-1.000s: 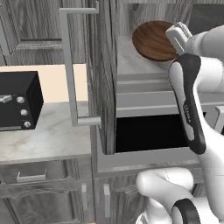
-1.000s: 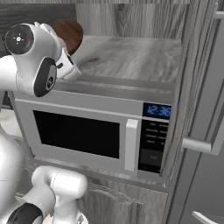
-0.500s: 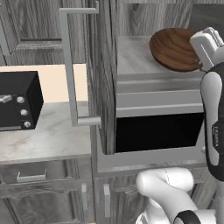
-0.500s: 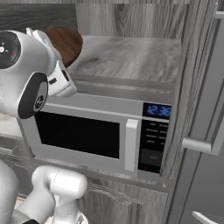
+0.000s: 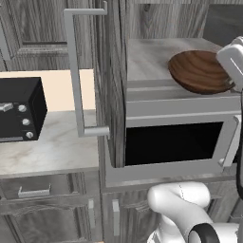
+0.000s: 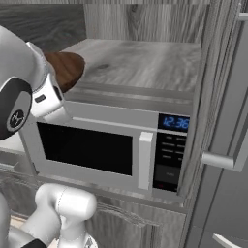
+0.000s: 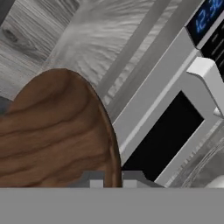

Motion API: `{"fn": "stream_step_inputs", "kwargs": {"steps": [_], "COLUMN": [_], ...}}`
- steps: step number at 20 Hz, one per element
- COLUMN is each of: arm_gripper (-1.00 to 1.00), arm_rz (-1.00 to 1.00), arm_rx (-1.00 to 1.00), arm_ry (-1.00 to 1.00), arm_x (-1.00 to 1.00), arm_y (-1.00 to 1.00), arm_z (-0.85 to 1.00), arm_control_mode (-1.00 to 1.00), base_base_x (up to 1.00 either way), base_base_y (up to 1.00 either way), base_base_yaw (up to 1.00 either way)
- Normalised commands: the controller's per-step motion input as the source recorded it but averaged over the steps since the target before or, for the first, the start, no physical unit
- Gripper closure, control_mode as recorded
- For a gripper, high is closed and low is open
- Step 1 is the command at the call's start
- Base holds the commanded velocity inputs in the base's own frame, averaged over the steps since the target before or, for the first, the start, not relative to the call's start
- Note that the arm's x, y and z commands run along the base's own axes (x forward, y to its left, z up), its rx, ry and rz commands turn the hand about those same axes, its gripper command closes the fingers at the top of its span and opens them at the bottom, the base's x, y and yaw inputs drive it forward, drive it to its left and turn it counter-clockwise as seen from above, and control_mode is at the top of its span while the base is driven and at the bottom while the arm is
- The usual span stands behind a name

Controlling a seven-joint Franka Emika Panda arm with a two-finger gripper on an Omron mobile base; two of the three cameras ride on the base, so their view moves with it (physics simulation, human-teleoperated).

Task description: Take the smaller bowl and place it next to the appetizer plate on the dining counter , and place the larger bowl next to the plate with cooked food.

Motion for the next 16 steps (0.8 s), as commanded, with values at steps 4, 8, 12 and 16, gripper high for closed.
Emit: {"fn": "stream_step_inputs", "kwargs": {"steps": [4, 8, 12, 16], "arm_gripper": [1.00, 1.00, 1.00, 1.00], "arm_rz": [0.00, 0.00, 0.00, 0.00], "arm_rx": [0.00, 0.00, 0.00, 0.00], "arm_ry": [0.05, 0.00, 0.00, 0.00], "arm_x": [-0.58, -0.07, 0.00, 0.00], "arm_y": [0.00, 0.00, 0.00, 0.00], "arm_z": [-0.45, -0.57, 0.00, 0.00], "arm_control_mode": [-1.00, -1.00, 1.00, 1.00], "base_base_x": [0.00, 0.00, -0.01, -0.68], "base_base_y": [0.00, 0.00, 0.00, 0.00], "base_base_yaw": [0.00, 0.00, 0.00, 0.00]}}
